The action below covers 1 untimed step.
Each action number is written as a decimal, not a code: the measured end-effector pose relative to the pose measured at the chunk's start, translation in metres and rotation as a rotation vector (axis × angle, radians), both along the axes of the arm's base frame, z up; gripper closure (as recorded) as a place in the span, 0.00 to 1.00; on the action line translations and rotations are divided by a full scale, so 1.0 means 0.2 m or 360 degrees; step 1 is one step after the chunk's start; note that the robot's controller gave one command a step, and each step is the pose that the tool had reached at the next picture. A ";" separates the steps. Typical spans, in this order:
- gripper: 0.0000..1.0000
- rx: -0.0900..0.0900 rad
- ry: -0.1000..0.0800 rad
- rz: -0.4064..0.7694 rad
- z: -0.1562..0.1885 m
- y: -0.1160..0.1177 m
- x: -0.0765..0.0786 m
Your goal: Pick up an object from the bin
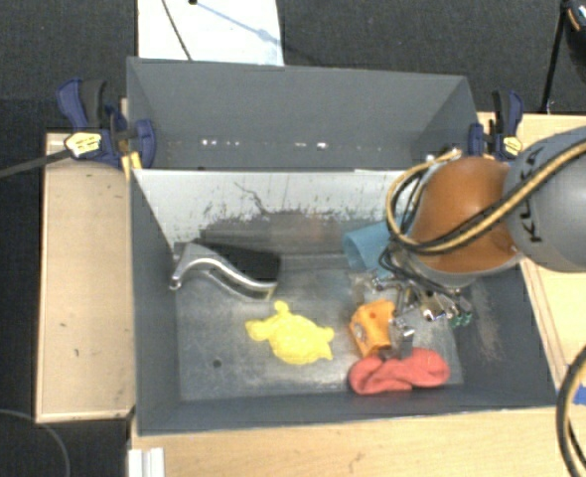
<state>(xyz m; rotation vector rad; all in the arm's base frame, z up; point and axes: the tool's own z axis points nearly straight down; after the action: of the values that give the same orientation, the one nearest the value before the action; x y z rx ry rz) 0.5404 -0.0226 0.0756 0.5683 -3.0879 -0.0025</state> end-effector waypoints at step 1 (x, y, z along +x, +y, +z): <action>1.00 0.0007 -0.0020 -0.0009 0.02 0.01 0.08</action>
Offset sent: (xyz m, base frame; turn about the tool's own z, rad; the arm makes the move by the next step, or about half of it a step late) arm 0.0000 0.0000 0.0000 0.0000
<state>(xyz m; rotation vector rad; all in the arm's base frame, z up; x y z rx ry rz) 0.5557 -0.0214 0.0786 0.5621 -3.1022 -0.0057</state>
